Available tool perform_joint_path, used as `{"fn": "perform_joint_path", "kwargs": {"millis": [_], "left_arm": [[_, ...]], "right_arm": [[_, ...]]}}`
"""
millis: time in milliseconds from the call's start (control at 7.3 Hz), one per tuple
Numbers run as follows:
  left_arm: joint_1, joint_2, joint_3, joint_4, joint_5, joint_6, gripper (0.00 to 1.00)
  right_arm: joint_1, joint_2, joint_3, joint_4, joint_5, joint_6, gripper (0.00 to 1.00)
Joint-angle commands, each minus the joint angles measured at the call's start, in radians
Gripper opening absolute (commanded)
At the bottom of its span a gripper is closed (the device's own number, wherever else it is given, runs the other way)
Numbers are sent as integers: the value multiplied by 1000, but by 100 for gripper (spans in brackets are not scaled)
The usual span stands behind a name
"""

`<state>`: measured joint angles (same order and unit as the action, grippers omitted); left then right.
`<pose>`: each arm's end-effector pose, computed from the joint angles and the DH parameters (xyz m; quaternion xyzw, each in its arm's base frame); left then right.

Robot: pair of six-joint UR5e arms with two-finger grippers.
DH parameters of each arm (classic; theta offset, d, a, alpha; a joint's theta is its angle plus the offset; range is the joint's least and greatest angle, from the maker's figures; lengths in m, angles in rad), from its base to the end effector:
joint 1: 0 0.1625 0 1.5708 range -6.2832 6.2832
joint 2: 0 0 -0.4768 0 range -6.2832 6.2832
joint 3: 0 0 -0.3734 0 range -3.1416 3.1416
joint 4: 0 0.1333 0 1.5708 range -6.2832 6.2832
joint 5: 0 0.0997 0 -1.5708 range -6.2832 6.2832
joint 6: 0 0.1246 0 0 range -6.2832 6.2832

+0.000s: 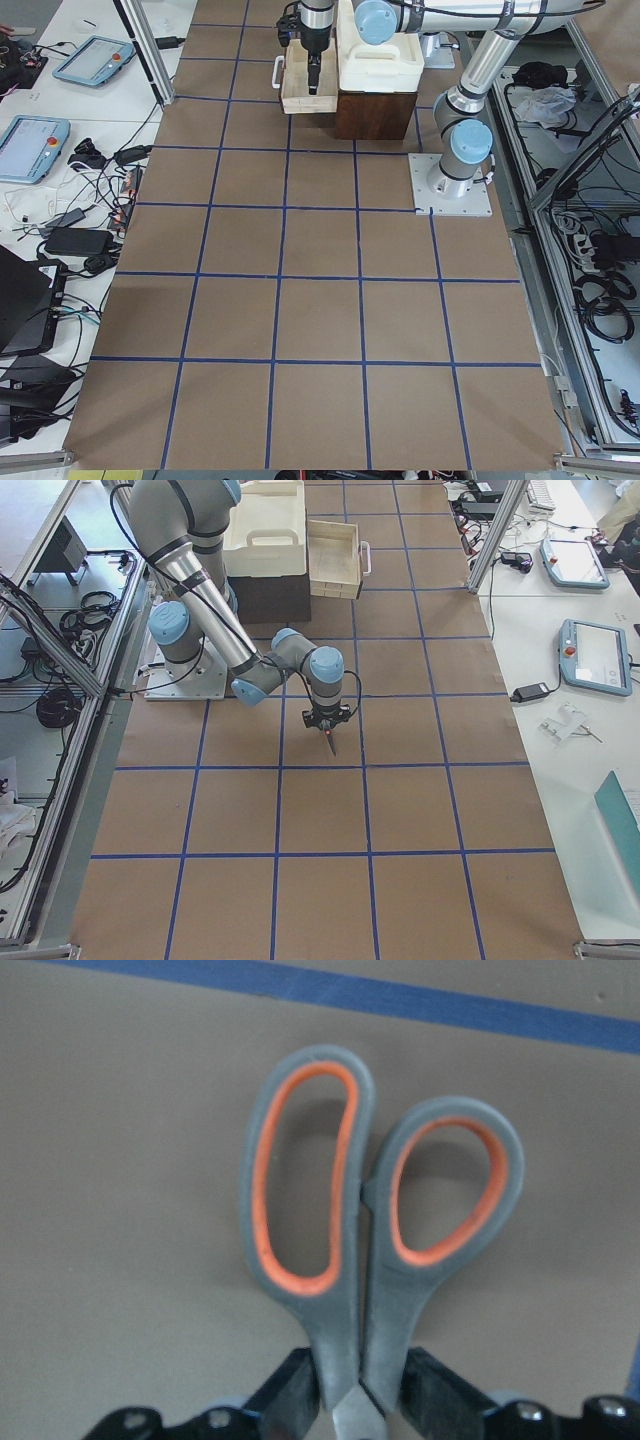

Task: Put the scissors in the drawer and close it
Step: 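Lift the scissors with the right gripper and carry toward the drawer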

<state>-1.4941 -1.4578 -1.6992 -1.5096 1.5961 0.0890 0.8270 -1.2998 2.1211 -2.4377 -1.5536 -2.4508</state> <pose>-0.0972 -0.4336 0.5106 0.0059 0.9996 -0.0218 0.0145 -0.2303 -0.4503 0.2287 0.7535 -0.6570 0.0080 0.0230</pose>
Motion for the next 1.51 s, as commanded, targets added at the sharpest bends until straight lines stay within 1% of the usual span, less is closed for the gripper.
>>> {"fn": "perform_joint_path", "kwargs": {"millis": [0, 137, 411, 548, 685, 959, 1096, 1234, 1371], "left_arm": [[0, -1, 0, 0, -1, 0, 100], [0, 2, 1, 0, 1, 0, 100], [0, 1, 1, 0, -1, 0, 100], [0, 2, 0, 0, -1, 0, 100], [0, 1, 0, 0, 1, 0, 100], [0, 2, 0, 0, 1, 0, 100], [0, 2, 0, -1, -1, 0, 100], [0, 2, 0, 0, -1, 0, 100], [0, 4, 0, -1, 1, 0, 100]], "right_arm": [[9, -73, -50, 50, 13, 55, 0], [27, -93, -125, 153, 14, 64, 0], [108, -99, -316, 367, 14, 139, 0], [168, -105, -396, 453, 14, 165, 0], [237, -130, -447, 513, 14, 240, 0], [386, -200, -461, 577, 12, 431, 0], [473, -222, -475, 627, 4, 555, 0], [559, -225, -501, 682, 1, 657, 0], [657, -222, -518, 690, -2, 790, 0]]}}
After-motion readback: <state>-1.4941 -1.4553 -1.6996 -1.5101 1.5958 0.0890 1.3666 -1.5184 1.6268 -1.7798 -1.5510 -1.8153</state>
